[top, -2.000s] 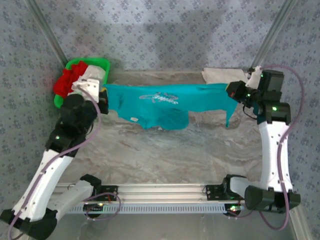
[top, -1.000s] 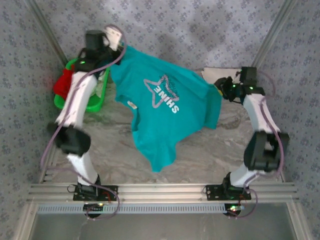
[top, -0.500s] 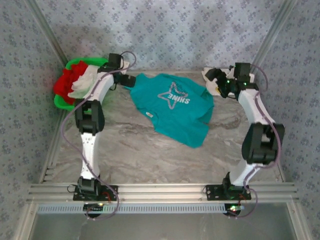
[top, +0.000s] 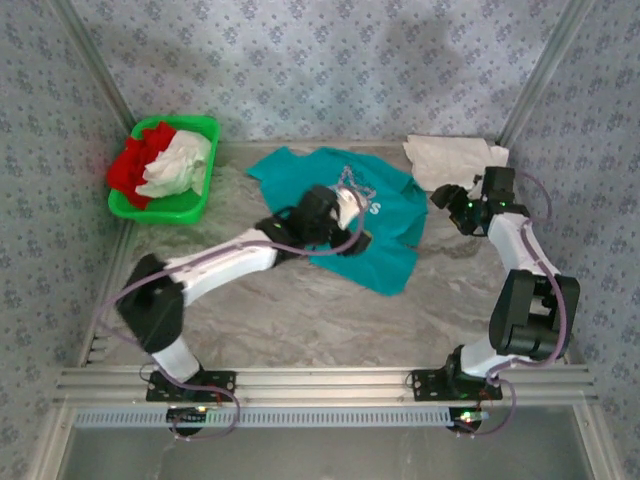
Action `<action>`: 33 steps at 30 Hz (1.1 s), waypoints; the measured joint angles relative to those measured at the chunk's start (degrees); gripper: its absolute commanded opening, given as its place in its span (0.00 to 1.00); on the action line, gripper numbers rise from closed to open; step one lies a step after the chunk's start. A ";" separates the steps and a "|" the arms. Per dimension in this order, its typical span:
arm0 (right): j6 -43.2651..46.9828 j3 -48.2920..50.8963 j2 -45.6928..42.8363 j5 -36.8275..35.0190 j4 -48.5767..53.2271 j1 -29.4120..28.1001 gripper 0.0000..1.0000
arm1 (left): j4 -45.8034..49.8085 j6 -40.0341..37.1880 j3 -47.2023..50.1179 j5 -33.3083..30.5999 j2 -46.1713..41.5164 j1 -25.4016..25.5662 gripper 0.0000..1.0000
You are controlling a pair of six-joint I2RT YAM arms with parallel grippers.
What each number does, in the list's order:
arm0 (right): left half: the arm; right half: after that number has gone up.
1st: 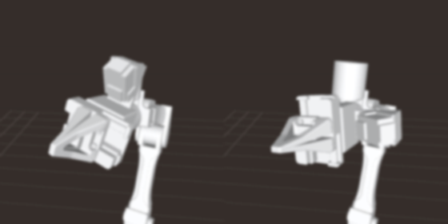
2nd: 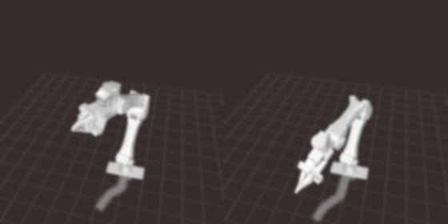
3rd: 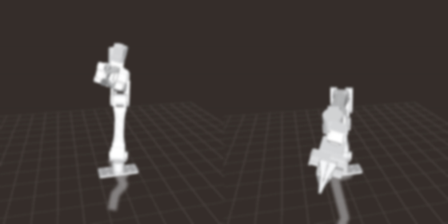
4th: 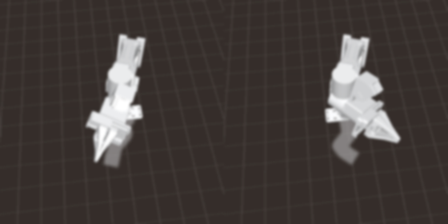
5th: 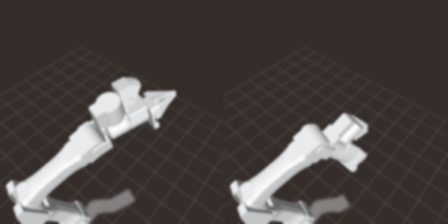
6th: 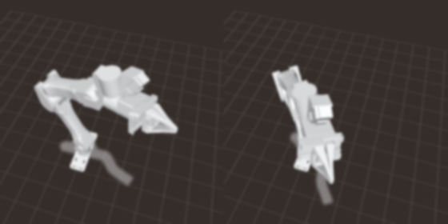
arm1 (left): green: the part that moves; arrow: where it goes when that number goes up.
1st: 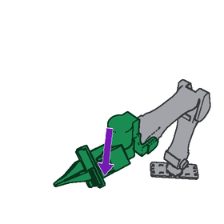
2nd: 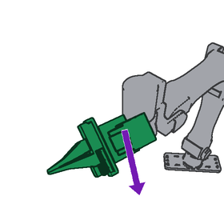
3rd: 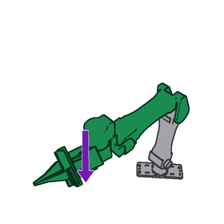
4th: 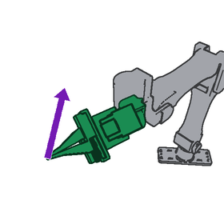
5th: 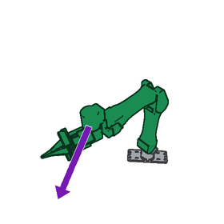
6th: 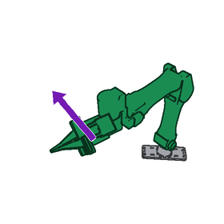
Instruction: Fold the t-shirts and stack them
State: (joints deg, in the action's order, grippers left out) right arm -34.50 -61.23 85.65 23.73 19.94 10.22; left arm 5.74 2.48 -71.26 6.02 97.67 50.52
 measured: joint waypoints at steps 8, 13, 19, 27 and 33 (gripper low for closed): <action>-0.39 2.49 -2.21 -0.39 -2.25 1.05 0.36 | -1.01 8.46 -1.81 -0.70 13.68 -1.18 0.08; -0.20 3.15 -2.23 -0.37 -3.23 1.05 0.36 | -5.49 14.14 -3.50 -1.11 14.67 -2.47 0.02; -0.20 3.17 -1.86 0.07 -4.55 0.98 0.34 | -9.86 19.91 5.88 -0.85 14.64 -3.23 0.00; -0.57 2.01 1.95 1.01 -5.29 -0.59 0.33 | -13.62 25.20 12.83 0.17 12.04 -5.84 0.00; -0.61 1.70 3.61 1.29 -5.25 -0.79 0.33 | -8.15 27.21 24.74 -1.90 0.00 -10.23 0.00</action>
State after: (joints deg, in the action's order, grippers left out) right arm -35.11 -59.53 89.25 25.02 14.70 9.43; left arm -2.42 29.69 -46.52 4.12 97.67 40.29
